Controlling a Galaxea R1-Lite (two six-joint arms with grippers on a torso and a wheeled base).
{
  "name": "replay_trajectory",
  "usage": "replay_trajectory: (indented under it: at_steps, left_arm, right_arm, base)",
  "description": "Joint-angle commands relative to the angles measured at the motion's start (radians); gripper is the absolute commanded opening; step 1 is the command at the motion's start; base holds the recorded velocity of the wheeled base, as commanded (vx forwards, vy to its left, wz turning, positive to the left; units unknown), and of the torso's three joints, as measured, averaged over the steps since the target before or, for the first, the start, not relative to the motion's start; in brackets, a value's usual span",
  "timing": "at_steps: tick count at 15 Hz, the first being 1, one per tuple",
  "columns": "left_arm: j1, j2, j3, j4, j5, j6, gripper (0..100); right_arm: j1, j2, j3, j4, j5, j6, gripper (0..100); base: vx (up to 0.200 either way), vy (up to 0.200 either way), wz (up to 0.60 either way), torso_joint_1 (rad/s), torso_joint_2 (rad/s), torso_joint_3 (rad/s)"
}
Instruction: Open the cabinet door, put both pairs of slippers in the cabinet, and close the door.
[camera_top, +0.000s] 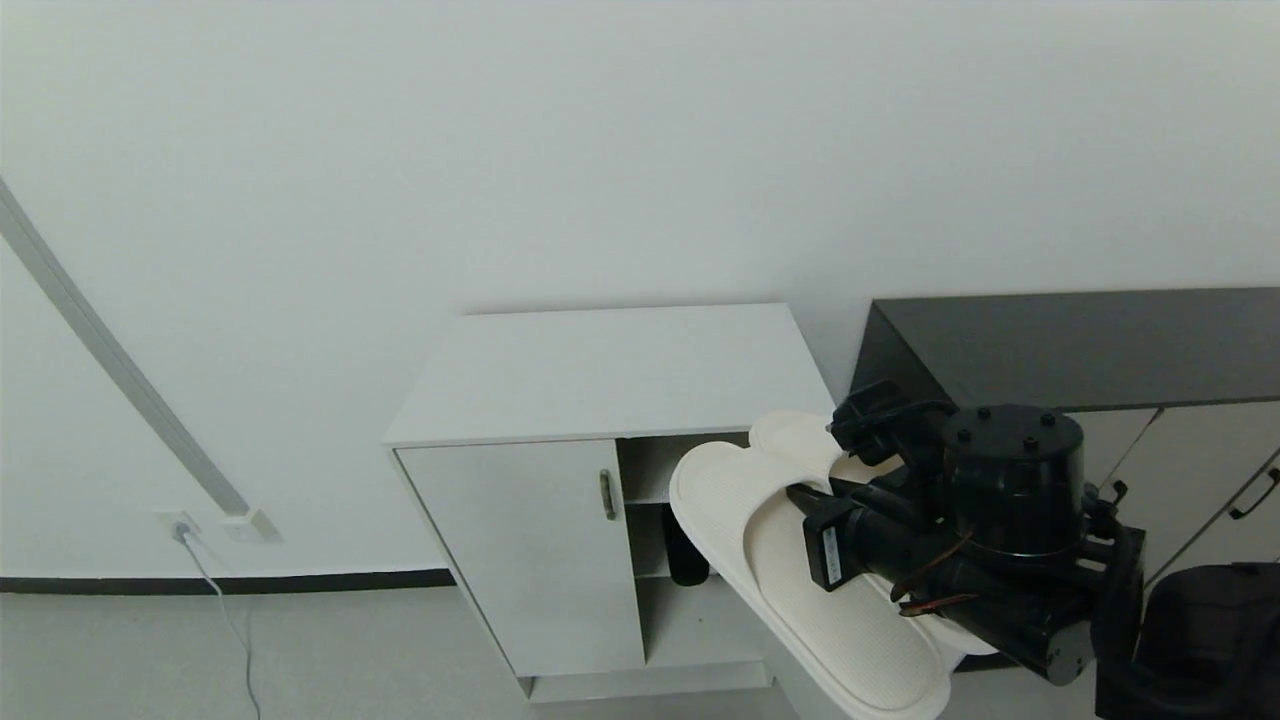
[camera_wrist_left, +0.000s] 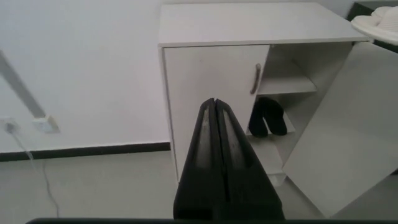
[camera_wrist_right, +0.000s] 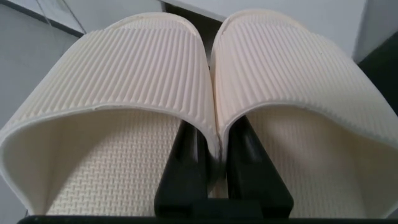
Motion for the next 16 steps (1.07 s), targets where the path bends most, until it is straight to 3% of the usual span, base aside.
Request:
replay_trajectory:
  at_steps: [1,16]
  left_arm:
    - [0.001,0.000,-0.001,0.000,0.000,0.000,0]
    - [0.001,0.000,-0.001,0.000,0.000,0.000,0]
  right_arm:
    - [0.003,0.006,0.006,-0.003,0.001,0.000,0]
    - [0.038,0.026,0.030,-0.058,0.020,0.000,0]
  base:
    - [0.000,0.000,0.00,0.000,0.00,0.000]
    - [0.000,0.000,0.00,-0.004,0.01,0.005]
